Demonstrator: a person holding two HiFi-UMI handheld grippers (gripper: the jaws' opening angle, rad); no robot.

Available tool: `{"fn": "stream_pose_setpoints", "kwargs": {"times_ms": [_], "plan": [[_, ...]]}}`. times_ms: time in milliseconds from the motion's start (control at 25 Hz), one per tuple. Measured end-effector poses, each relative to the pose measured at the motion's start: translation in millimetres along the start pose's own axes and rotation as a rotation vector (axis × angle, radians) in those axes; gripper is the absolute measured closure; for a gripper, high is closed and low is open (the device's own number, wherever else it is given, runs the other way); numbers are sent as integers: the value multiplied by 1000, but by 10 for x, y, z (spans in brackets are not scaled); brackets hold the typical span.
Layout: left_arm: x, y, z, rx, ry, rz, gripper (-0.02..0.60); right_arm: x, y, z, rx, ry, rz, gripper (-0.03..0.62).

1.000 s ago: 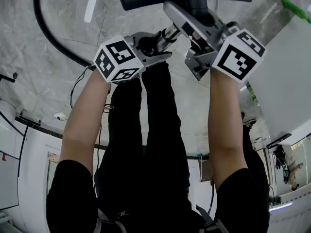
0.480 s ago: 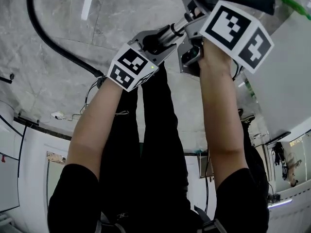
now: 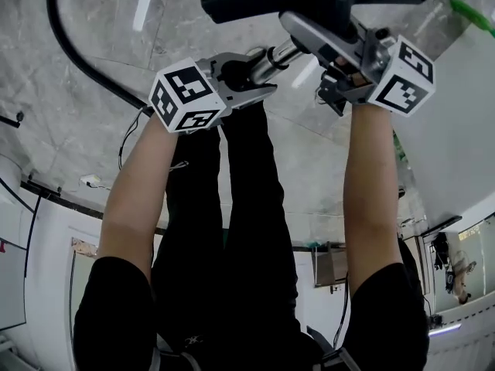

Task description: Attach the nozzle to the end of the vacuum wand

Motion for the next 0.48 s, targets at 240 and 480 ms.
{"fn": "stream_pose_setpoints", "kwargs": {"times_ms": [240, 480], "plan": [[103, 18, -64, -183, -40, 82, 428, 83, 36, 263, 565, 296, -48, 453], [160, 130, -81, -176, -27, 18, 428, 150, -19, 376, 791, 344, -53, 462]]}}
Point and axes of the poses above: the fingertips, and each gripper's own axes: y forward along the fingers, z to its right, x out of its underside, the point moved 7 cm from there along -y, backward along the fingers, and after that the axes turned 4 degrees about -z, right-handed, at the moved point
